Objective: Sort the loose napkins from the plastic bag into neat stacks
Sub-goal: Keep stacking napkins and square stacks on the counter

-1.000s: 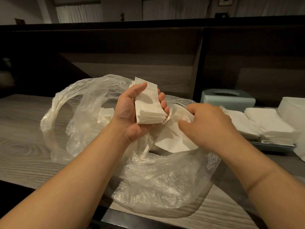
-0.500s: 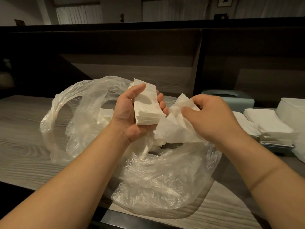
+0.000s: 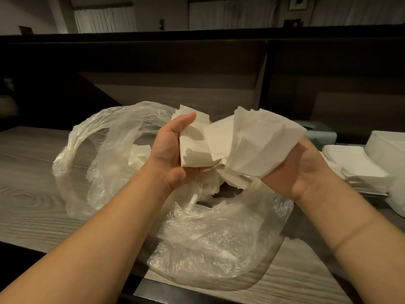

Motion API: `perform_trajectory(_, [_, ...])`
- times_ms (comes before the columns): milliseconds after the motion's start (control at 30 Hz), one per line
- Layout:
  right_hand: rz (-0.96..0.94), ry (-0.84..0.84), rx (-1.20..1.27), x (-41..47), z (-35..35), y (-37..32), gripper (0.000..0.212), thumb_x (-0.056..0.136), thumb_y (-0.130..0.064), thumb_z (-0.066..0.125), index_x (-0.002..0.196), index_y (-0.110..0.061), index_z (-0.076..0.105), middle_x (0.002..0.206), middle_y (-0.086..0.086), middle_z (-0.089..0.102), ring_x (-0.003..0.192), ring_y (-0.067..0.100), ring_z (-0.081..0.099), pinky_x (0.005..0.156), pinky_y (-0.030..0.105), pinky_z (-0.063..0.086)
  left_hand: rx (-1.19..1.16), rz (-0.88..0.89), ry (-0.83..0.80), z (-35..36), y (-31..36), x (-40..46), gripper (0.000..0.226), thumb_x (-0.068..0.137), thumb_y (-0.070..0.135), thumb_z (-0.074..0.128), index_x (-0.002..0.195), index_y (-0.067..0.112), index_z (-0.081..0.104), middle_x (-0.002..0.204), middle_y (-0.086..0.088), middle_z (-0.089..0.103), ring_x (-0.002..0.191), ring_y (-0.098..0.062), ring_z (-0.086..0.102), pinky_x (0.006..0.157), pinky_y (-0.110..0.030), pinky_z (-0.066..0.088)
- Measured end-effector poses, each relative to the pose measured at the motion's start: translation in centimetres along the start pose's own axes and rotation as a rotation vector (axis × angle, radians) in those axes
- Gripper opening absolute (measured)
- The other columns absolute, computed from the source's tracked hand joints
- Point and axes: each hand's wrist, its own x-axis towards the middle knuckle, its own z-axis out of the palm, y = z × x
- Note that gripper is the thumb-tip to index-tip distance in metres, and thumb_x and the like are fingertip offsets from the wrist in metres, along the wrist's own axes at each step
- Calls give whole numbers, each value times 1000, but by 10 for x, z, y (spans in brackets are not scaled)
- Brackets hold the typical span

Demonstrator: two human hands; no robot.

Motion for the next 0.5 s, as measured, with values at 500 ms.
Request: perform_trajectory(500, [-150,18,-699,-4,21,3,30,91,-7,60,66,-18,70,68,-1,67,62,11,63,56,27,48,295,-223,-240,3,-7,-9,42,85,42,66,112,12,76,104,-8,74,88,-24,73,79,-38,60])
